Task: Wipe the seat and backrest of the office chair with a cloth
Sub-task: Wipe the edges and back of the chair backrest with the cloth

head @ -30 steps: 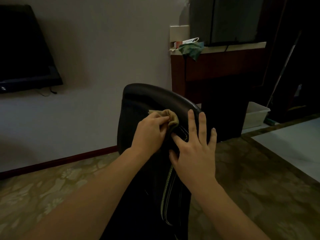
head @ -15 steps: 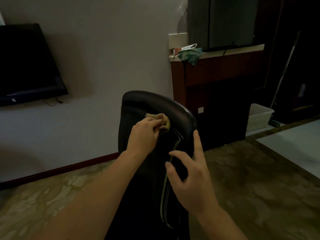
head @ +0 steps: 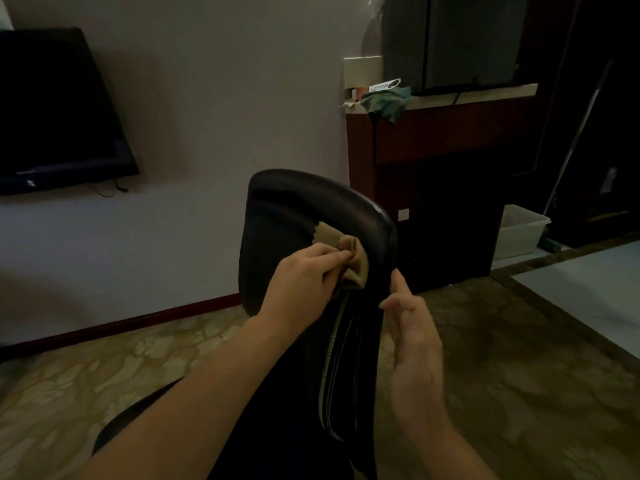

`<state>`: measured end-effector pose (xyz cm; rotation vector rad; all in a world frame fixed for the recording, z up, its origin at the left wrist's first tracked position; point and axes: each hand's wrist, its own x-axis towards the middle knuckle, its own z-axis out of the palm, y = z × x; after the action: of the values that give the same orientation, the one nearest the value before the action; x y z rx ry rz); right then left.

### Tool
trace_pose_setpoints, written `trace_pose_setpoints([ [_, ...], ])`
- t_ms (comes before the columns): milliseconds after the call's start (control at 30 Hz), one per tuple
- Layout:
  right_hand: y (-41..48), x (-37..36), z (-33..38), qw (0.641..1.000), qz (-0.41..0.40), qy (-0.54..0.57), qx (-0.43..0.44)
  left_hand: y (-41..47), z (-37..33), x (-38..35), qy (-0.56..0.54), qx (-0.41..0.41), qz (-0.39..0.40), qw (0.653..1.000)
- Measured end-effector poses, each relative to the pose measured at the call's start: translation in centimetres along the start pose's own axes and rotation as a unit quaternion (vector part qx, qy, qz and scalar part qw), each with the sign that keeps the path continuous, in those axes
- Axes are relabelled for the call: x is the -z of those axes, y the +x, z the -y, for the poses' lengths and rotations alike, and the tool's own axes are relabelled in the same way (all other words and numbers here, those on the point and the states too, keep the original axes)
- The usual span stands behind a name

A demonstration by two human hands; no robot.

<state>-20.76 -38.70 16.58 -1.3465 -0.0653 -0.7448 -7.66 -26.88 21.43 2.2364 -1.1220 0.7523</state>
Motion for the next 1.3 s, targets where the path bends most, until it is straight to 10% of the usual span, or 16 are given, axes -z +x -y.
trace_pose_setpoints([
  [200,0.9,1.5,1.1,0.991,0.02,0.122,-0.041,1.2,-0.3,-1.0,-0.011,0.082,-0.058,0.995],
  [633,0.9,1.4,-0.4,0.996,0.011,0.091,-0.006,-1.1,-1.0,-0.7,0.006,-0.054,-0.018,0.998],
  [1300,3.6,3.1,1.5,0.996,0.03,-0.047,-0.073,-2.3,-0.6,-1.9,-0.115,0.049,-0.055,0.991],
])
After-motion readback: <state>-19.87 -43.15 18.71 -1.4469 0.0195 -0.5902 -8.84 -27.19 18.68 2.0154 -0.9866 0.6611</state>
